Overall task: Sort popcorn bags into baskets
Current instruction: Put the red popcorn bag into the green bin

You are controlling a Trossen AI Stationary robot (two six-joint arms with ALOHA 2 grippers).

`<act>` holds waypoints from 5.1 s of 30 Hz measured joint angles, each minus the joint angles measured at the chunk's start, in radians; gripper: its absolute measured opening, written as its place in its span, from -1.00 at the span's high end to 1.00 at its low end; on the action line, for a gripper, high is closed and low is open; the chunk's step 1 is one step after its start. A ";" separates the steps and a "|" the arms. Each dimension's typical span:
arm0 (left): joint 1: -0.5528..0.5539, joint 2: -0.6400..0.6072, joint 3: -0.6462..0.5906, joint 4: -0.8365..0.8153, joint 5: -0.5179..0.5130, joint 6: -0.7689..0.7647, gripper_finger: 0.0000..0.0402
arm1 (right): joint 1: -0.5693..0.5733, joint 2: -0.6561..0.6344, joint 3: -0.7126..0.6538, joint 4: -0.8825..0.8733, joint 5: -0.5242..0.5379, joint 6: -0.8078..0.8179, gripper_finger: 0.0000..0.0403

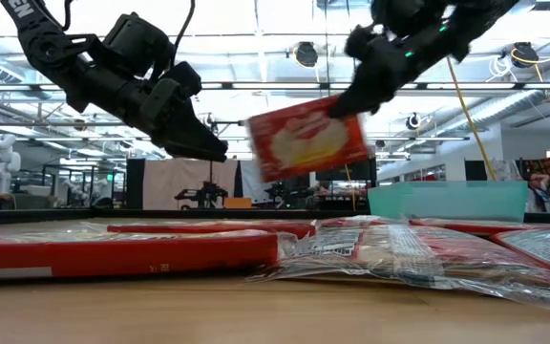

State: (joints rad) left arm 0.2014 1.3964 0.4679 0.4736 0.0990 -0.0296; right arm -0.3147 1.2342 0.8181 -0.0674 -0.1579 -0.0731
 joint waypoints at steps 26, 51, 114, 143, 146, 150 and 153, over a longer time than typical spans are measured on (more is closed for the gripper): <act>-0.023 0.000 0.000 0.003 -0.021 -0.008 -0.03 | -0.469 -0.422 0.120 -0.933 0.008 0.107 0.94; -0.029 0.000 0.000 0.001 -0.019 -0.029 0.15 | -0.594 -0.310 0.005 -0.876 -0.180 0.120 0.93; -0.028 0.000 0.000 0.003 -0.021 -0.029 0.21 | -0.409 -0.115 -0.269 -0.422 0.103 0.262 0.80; -0.338 0.018 0.000 -0.321 -0.221 -0.181 -0.50 | 0.155 -0.190 -0.269 0.167 0.106 0.096 0.80; -0.310 0.018 0.000 -0.345 -0.119 -0.166 -0.43 | 0.185 -0.138 -0.269 0.222 0.106 0.087 0.80; -0.288 0.036 0.000 -0.366 -0.080 -0.121 -0.30 | 0.213 -0.064 -0.269 0.303 0.106 0.087 0.80; -0.274 0.056 -0.001 -0.368 -0.077 -0.079 -0.22 | 0.227 -0.007 -0.269 0.373 0.106 0.087 0.80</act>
State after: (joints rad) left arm -0.0723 1.4524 0.4672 0.1054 0.0216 -0.1083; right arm -0.0875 1.2273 0.5496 0.3052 -0.0521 0.0135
